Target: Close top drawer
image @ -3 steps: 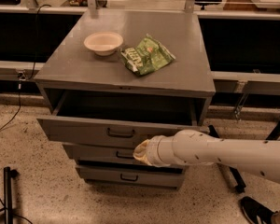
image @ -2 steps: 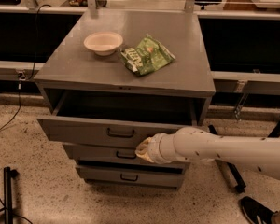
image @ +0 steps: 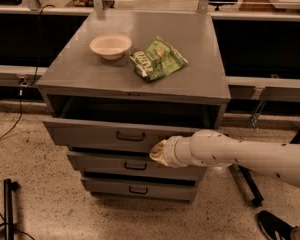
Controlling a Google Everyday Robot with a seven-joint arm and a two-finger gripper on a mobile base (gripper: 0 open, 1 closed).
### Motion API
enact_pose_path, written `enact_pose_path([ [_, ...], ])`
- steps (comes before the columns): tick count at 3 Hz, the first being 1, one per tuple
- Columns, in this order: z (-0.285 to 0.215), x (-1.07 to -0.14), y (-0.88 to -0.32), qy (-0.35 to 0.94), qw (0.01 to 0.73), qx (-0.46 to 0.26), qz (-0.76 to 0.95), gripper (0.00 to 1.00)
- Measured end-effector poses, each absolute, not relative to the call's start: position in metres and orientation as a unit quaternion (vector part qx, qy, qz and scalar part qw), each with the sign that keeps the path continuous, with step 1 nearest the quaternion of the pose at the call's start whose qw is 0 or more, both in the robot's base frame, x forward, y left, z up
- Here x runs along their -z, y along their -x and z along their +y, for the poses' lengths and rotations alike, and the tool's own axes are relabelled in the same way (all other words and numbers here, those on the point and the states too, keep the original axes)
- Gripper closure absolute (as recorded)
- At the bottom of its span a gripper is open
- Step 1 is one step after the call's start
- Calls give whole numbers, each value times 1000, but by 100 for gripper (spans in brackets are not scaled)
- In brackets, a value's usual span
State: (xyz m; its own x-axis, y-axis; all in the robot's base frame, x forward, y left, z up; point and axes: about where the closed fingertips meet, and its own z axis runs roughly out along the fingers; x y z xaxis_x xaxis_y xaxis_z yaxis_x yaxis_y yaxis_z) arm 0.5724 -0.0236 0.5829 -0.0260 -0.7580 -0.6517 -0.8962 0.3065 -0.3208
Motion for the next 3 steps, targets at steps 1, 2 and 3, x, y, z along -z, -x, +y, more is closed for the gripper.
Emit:
enact_pose_path([
  [1, -35, -582, -587, 576, 391, -73, 714, 100],
  [2, -47, -582, -600, 569, 395, -64, 718, 100],
  [3, -54, -584, -613, 564, 403, -60, 718, 100],
])
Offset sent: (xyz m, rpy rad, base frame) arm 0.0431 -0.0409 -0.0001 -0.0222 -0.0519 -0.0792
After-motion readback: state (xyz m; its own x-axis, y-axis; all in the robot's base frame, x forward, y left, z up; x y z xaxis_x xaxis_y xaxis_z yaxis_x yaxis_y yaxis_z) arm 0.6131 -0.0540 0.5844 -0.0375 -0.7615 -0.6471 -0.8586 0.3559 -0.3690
